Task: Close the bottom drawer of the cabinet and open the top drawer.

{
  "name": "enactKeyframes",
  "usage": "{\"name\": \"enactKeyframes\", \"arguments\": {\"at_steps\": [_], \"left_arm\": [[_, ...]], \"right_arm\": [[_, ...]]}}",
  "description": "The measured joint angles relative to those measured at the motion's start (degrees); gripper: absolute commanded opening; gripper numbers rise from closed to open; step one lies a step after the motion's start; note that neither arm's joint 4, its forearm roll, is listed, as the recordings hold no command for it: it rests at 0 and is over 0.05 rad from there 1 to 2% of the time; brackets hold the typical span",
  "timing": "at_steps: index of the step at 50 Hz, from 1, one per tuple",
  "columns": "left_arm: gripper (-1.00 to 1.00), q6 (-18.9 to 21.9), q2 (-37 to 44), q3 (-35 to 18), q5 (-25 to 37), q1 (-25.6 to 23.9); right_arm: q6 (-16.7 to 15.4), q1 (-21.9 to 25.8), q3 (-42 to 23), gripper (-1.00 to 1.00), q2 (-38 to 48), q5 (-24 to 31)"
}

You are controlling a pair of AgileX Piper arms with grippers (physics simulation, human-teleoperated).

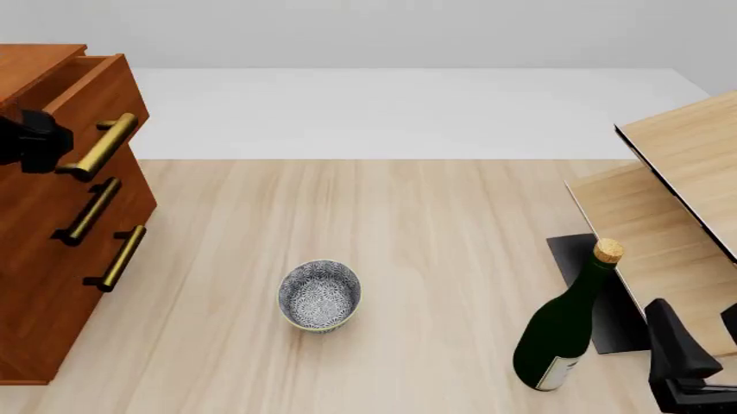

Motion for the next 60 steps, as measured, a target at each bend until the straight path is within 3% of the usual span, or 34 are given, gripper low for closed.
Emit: {"name": "enactKeyframes", "arguments": {"at_steps": [37, 60], "left_arm": [[1.0, -3.16, 0.46, 3.47, -2.7, -1.61], [1.0, -5.27, 0.57, 3.4, -2.5, -5.66]], "right_arm": [[0.04, -0.05, -0.01, 1.0, 0.05, -0.05], [0.03, -0.05, 0.0, 1.0, 0.05, -0.06]]}}
